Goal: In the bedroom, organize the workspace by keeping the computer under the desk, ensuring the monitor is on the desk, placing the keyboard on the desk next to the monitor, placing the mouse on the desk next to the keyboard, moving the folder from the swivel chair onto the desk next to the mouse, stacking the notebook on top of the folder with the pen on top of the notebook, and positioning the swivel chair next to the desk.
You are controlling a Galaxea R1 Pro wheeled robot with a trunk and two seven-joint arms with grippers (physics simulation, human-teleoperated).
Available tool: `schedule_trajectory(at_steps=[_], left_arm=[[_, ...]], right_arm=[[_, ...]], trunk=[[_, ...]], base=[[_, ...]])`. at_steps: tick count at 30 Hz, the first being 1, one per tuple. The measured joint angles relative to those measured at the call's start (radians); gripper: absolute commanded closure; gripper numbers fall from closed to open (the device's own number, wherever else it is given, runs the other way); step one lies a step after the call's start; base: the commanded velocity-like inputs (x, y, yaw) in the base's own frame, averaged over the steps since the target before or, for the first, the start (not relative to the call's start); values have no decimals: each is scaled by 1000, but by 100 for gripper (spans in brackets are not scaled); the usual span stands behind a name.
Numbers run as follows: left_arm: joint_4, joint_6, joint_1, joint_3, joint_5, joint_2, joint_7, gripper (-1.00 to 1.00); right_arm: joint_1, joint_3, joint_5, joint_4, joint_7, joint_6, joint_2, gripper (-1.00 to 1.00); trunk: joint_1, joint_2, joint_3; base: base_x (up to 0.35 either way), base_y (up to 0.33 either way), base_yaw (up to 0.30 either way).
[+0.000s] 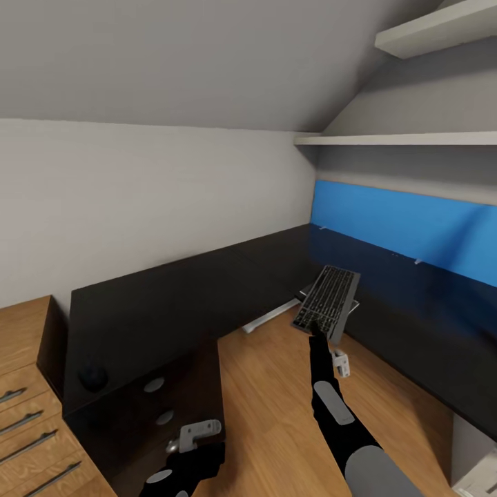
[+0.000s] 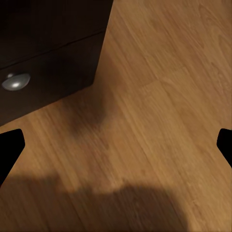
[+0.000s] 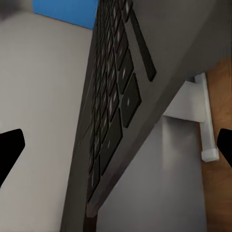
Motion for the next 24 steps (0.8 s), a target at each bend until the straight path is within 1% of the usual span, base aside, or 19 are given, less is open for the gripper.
schedule_trajectory(at_steps=[10,15,24], left_arm=[[2,0,0,-2,0,0,0,-100],[2,0,0,-2,0,0,0,-100],[2,1,0,-2,0,0,0,-100]], right_arm=[[0,-12,0,-1,-1,-1,-22,-100],[-1,-12,0,0,-1,-1,-24,-100],[-1,-13,0,1,-1,-1,-23,-100]], trunk=[[0,0,0],[0,0,0],[0,0,0]], base=[[14,0,0],[6,2,0],[59,32,0]])
